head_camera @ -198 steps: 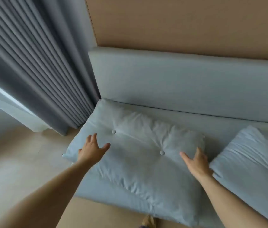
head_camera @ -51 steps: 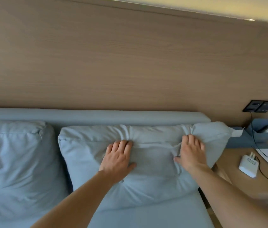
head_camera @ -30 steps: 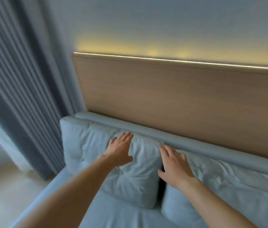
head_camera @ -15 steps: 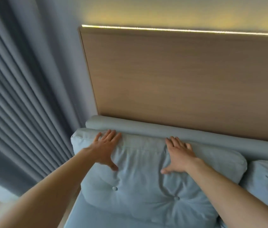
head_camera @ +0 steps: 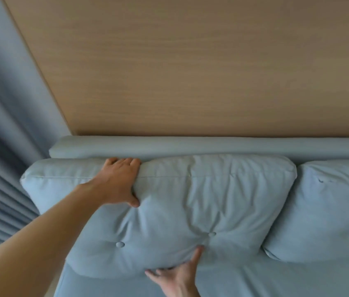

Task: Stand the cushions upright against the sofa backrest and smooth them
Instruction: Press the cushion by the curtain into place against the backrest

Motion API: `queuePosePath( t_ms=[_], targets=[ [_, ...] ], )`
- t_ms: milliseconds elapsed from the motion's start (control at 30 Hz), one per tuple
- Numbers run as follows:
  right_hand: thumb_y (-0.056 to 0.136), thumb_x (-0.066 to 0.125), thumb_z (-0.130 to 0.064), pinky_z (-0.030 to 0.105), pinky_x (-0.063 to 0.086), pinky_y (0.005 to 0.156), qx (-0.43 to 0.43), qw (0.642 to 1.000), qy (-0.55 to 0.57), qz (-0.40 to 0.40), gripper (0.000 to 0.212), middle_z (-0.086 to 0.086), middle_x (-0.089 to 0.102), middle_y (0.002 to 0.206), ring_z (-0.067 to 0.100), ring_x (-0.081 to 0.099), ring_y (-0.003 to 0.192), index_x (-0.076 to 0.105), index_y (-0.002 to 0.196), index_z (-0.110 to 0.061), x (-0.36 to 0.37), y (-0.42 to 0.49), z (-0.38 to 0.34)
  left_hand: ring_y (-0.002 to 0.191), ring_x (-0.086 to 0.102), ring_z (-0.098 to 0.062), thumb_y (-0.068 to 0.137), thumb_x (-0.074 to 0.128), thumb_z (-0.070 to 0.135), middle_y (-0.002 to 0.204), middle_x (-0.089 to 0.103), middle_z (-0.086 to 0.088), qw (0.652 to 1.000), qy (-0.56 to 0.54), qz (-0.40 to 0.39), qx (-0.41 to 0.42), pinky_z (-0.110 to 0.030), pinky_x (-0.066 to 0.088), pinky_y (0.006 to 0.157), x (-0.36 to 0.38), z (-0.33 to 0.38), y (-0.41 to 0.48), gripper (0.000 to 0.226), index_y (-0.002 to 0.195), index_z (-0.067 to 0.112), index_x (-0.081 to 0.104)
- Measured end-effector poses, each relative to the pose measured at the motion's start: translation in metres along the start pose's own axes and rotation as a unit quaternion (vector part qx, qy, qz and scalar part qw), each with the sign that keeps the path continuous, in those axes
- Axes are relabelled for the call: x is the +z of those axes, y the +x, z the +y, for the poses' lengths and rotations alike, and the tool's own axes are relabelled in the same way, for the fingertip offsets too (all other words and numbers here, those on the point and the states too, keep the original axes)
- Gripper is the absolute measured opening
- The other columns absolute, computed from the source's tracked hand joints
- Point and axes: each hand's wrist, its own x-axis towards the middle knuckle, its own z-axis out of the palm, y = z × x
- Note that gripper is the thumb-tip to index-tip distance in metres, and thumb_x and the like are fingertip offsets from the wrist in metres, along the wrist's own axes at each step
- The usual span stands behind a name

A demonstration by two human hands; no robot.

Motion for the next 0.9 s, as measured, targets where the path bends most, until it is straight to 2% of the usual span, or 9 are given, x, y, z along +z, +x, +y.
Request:
queuePosePath(
  t_ms=[67, 167, 300, 433, 500, 600, 667, 767, 900],
  targets=[
    [0.035, 0.05, -0.104, 0.067, 0.044, 0.094, -0.023, 1.0, -0.001, 0.005, 0.122, 0.015, 0.067, 0.136, 0.04, 0.056, 0.123, 0.07, 0.127, -0.027, 0.011, -0.005, 0.001, 0.123, 0.057, -0.023, 0.051, 0.086, 0.067, 0.123, 0.064, 0.001, 1.0, 0.001, 0.018, 0.0, -0.039, 0.032, 0.106, -0.004, 0.005, -0.003, 0.092, 0.122, 0.023, 0.047],
    [0.036, 0.059, -0.099, 0.073, 0.036, 0.107, -0.047, 0.998, -0.012, 0.042, 0.122, 0.016, 0.061, 0.14, 0.042, 0.054, 0.126, 0.067, 0.13, -0.022, 0.01, -0.004, -0.004, 0.117, 0.06, -0.026, 0.053, 0.089, 0.059, 0.115, 0.067, -0.001, 0.998, -0.005, 0.069, 0.01, -0.039, 0.032, 0.102, -0.012, 0.014, -0.01, 0.081, 0.113, 0.022, 0.05],
    [0.034, 0.069, -0.096, 0.08, 0.038, 0.099, -0.062, 0.998, 0.007, 0.005, 0.122, 0.015, 0.057, 0.144, 0.042, 0.053, 0.129, 0.066, 0.133, -0.025, 0.016, 0.001, -0.037, 0.108, 0.06, -0.028, 0.049, 0.095, 0.051, 0.106, 0.065, -0.001, 0.986, -0.059, 0.145, 0.061, -0.042, 0.033, 0.102, -0.014, 0.032, -0.009, 0.079, 0.109, 0.02, 0.055],
    [0.031, 0.074, -0.094, 0.078, 0.04, 0.1, -0.059, 0.998, -0.02, 0.008, 0.125, 0.016, 0.058, 0.143, 0.045, 0.056, 0.128, 0.066, 0.134, -0.024, 0.003, 0.005, -0.054, 0.123, 0.054, -0.025, 0.054, 0.094, 0.054, 0.124, 0.062, 0.001, 0.992, -0.082, 0.093, 0.033, -0.041, 0.027, 0.111, -0.01, 0.035, 0.0, 0.093, 0.129, 0.021, 0.05],
    [0.031, 0.075, -0.094, 0.078, 0.041, 0.099, -0.078, 0.996, -0.031, 0.028, 0.128, 0.015, 0.057, 0.142, 0.039, 0.061, 0.113, 0.064, 0.136, -0.022, -0.002, 0.006, -0.051, 0.127, 0.051, -0.024, 0.055, 0.094, 0.055, 0.129, 0.061, 0.001, 0.993, -0.083, 0.078, 0.027, -0.04, 0.024, 0.114, -0.009, 0.033, 0.002, 0.098, 0.135, 0.021, 0.048],
    [0.033, 0.067, -0.1, 0.075, 0.043, 0.099, -0.099, 0.994, -0.036, 0.037, 0.129, 0.013, 0.058, 0.142, 0.034, 0.058, 0.089, 0.064, 0.137, -0.023, -0.002, 0.009, -0.045, 0.129, 0.05, -0.024, 0.056, 0.095, 0.053, 0.133, 0.061, 0.0, 0.994, -0.084, 0.063, 0.026, -0.038, 0.023, 0.114, -0.011, 0.031, 0.006, 0.101, 0.138, 0.021, 0.046],
    [0.033, 0.064, -0.102, 0.077, 0.042, 0.1, -0.102, 0.994, -0.039, 0.033, 0.128, 0.016, 0.057, 0.144, 0.035, 0.062, 0.097, 0.065, 0.135, -0.024, 0.0, 0.011, -0.04, 0.13, 0.049, -0.023, 0.058, 0.094, 0.051, 0.134, 0.06, 0.001, 0.994, -0.084, 0.062, 0.017, -0.036, 0.022, 0.113, -0.015, 0.03, 0.006, 0.099, 0.139, 0.022, 0.045],
    [0.031, 0.063, -0.102, 0.079, 0.041, 0.099, -0.084, 0.996, -0.033, 0.026, 0.128, 0.017, 0.061, 0.139, 0.043, 0.057, 0.126, 0.066, 0.132, -0.024, 0.004, 0.017, -0.028, 0.13, 0.049, -0.021, 0.06, 0.093, 0.051, 0.132, 0.06, 0.004, 0.995, -0.068, 0.067, 0.006, -0.034, 0.02, 0.112, -0.017, 0.025, 0.006, 0.095, 0.137, 0.024, 0.044],
    [0.033, 0.059, -0.103, 0.079, 0.041, 0.098, -0.069, 0.997, -0.019, 0.019, 0.126, 0.016, 0.065, 0.135, 0.044, 0.058, 0.125, 0.067, 0.132, -0.025, 0.003, 0.029, -0.021, 0.135, 0.045, -0.024, 0.058, 0.092, 0.052, 0.142, 0.054, 0.003, 0.996, -0.081, 0.043, -0.019, -0.038, 0.025, 0.112, -0.003, 0.015, 0.005, 0.104, 0.143, 0.029, 0.037]
  ],
)
